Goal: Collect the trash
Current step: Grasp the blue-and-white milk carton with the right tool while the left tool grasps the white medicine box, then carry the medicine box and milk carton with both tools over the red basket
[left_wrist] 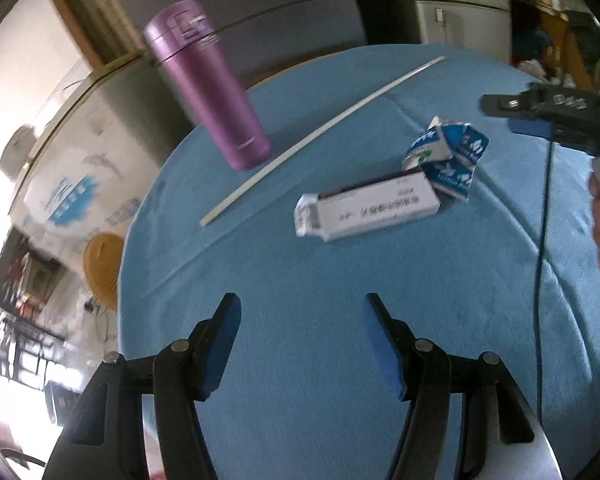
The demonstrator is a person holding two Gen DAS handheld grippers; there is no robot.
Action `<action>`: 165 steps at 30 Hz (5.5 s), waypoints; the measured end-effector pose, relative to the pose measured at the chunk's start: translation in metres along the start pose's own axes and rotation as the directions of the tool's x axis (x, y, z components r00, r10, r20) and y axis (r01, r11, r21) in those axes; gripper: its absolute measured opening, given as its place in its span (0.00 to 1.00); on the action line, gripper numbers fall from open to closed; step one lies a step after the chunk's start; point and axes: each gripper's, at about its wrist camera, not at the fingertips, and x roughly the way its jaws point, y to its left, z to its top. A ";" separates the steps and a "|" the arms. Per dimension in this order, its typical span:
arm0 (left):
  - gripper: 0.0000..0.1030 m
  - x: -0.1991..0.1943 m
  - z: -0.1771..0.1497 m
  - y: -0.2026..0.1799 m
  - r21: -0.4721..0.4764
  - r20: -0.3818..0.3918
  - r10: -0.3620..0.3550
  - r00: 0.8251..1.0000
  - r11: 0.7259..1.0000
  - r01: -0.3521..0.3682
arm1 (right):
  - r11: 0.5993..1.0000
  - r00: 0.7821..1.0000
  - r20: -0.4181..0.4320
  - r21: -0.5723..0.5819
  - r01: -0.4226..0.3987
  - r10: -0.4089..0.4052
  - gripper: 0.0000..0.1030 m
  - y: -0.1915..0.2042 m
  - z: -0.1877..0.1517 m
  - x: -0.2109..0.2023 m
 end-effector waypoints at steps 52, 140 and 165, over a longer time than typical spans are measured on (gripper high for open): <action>0.70 0.114 0.084 -0.039 0.481 -0.226 -0.435 0.871 0.728 0.489 | 0.928 0.916 -0.212 0.233 -0.292 0.342 0.26 -0.056 0.036 0.078; 0.51 -0.232 -0.178 0.065 -0.365 0.163 0.317 0.934 0.899 -0.242 | 0.877 0.902 -0.068 -0.211 -0.432 0.427 0.21 0.182 -0.107 -0.206; 0.51 -0.234 -0.200 0.089 -0.426 0.122 0.384 0.915 0.853 -0.301 | 0.836 0.872 -0.137 -0.246 -0.490 0.471 0.21 0.225 -0.130 -0.196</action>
